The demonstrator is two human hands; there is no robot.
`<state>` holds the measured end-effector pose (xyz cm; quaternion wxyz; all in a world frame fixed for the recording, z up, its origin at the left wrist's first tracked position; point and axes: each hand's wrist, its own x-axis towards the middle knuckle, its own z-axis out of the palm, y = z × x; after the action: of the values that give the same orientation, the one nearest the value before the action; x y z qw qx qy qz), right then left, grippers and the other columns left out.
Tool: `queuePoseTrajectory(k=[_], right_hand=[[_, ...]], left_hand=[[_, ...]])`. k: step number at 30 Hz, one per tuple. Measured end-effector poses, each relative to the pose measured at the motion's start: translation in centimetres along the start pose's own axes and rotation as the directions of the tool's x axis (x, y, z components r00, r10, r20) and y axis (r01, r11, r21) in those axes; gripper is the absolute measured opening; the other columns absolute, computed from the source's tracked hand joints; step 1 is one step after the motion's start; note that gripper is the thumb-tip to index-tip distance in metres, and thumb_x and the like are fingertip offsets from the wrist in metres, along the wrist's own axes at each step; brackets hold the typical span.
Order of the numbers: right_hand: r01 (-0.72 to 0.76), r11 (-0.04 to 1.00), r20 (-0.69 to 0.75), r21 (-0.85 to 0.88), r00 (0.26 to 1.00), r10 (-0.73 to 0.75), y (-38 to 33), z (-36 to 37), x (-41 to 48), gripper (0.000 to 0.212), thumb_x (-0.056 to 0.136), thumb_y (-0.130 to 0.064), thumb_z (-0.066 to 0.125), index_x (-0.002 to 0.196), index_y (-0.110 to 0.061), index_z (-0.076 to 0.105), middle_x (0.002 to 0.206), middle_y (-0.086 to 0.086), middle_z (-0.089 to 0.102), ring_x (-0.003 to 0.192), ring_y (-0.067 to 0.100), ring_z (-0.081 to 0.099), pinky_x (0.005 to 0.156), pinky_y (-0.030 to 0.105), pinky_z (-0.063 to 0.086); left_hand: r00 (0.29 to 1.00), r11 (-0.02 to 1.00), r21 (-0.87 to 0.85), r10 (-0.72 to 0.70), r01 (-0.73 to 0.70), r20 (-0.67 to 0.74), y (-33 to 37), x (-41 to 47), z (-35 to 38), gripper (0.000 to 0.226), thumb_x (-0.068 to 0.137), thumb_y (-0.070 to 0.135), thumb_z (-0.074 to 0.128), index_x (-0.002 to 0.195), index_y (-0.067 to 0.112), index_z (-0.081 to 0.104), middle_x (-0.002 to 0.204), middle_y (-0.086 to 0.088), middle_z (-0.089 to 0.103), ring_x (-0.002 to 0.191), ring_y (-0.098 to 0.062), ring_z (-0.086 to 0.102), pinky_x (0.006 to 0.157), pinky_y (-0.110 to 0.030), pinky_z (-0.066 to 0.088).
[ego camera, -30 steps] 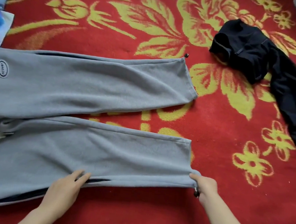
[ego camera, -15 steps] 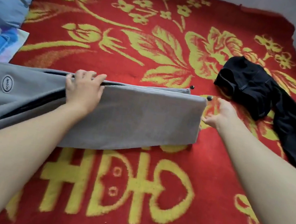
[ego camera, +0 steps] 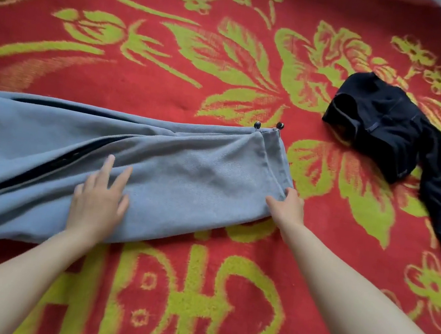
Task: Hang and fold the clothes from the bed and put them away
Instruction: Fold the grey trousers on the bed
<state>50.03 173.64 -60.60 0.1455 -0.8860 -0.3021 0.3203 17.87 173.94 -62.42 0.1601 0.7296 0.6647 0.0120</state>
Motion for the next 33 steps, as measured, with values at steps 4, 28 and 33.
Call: queuePoseTrajectory(k=[4, 28, 33], right_hand=[[-0.030, 0.996, -0.023, -0.089, 0.999, 0.028, 0.4, 0.0, 1.4, 0.049, 0.085, -0.025, 0.060, 0.128, -0.009, 0.041, 0.129, 0.017, 0.047, 0.114, 0.035, 0.051, 0.090, 0.037, 0.041], [0.447, 0.627, 0.207, -0.638, 0.884, -0.419, 0.2, 4.8, 0.6, 0.068, 0.092, -0.051, 0.043, 0.150, -0.026, 0.017, 0.157, 0.017, 0.006, 0.143, 0.038, 0.005, 0.110, 0.054, 0.016], [0.439, 0.628, 0.315, -0.642, 0.898, -0.306, -2.4, 3.4, 3.4, 0.046, 0.089, -0.055, 0.036, 0.129, -0.032, 0.044, 0.139, 0.009, 0.039, 0.127, 0.036, 0.034, 0.095, 0.049, 0.031]], left_hand=[[0.991, 0.984, -0.143, -0.116, 0.106, -0.060, -0.1, 4.1, -1.3, 0.070, 0.088, 0.012, 0.058, 0.149, 0.020, 0.025, 0.158, -0.009, 0.013, 0.099, -0.048, 0.057, 0.071, -0.050, 0.045], [0.970, 0.986, 0.065, 0.137, -0.152, 0.200, 5.9, 10.0, 5.4, 0.063, 0.093, 0.051, 0.038, 0.148, 0.043, 0.008, 0.157, -0.007, -0.019, 0.141, -0.036, -0.018, 0.115, -0.048, 0.000], [0.920, 0.977, 0.143, 0.096, -0.161, 0.380, 6.0, 12.3, 4.3, 0.065, 0.087, 0.059, 0.040, 0.142, 0.056, 0.007, 0.157, -0.003, -0.021, 0.140, -0.039, -0.018, 0.115, -0.048, 0.001]])
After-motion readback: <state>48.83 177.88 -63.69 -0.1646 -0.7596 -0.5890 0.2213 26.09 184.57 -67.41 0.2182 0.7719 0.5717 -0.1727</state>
